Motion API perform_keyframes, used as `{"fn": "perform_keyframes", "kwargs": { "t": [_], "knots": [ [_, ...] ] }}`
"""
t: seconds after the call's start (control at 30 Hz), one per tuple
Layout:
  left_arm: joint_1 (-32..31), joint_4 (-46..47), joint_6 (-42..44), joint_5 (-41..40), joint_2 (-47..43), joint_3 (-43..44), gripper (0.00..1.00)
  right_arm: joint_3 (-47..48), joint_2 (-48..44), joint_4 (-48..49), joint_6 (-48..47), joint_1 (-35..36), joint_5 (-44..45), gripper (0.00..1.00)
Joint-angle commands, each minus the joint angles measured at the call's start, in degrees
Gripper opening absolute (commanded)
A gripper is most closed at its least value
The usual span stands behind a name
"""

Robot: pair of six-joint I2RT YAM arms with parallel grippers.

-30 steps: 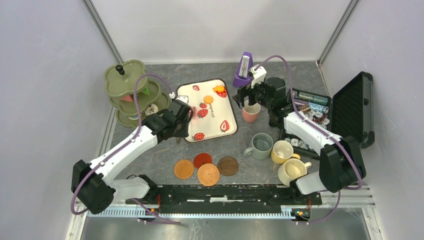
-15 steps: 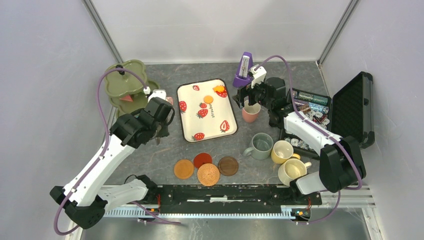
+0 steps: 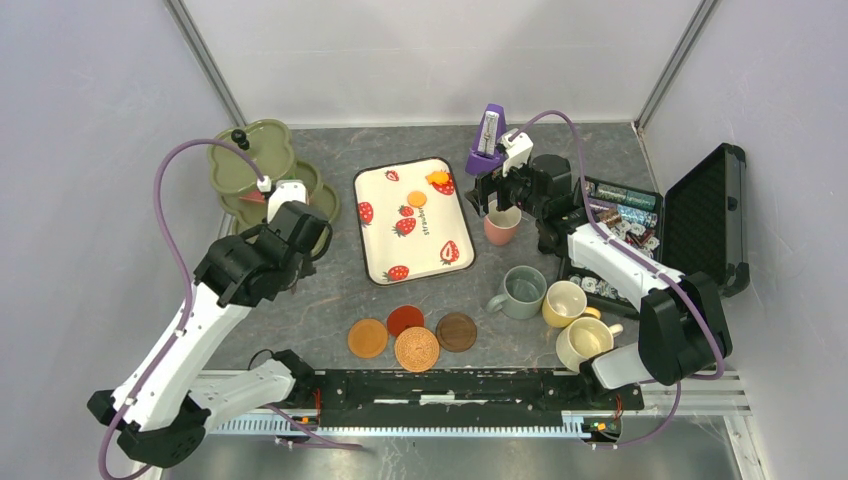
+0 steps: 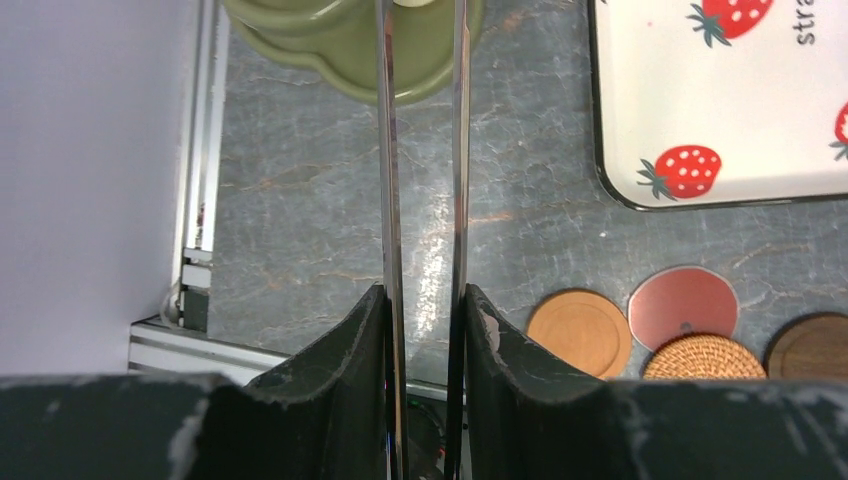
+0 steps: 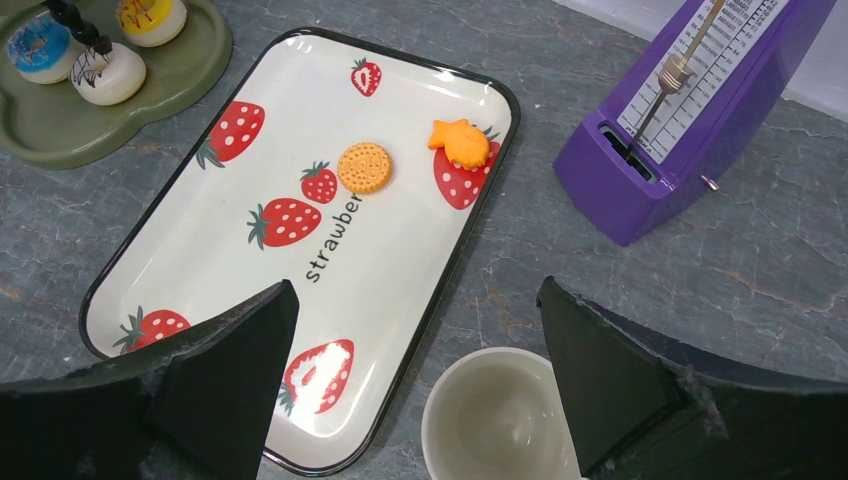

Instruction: Serve the afternoon tea

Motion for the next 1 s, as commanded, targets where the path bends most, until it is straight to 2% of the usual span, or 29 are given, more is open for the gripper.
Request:
{"fn": "perform_keyframes", "kwargs": {
  "t": [0.0, 0.17, 0.47, 0.97],
  "knots": [
    [0.58, -0.69, -1.64, -5.5, -0.13, 2.65, 0.33, 2.07, -0.98, 2.13, 0.36, 0.07, -0.48, 0.98],
    [3.26, 0.78, 1.23, -7.39, 0.02, 0.94, 0.36, 2.08, -1.09, 2.02, 0.36, 0.07, -0.29, 0.98],
    [12.19, 9.46, 8.02, -2.06, -0.57, -3.64, 0.36, 2.08, -1.1, 2.03, 0.29, 0.07, -0.27, 0.98],
    [18.1, 16.31, 11.47, 3.71, 2.84, -6.93, 0.38, 2.2, -0.49, 1.93, 0.0, 0.02, -0.11, 0.98]
  ]
}}
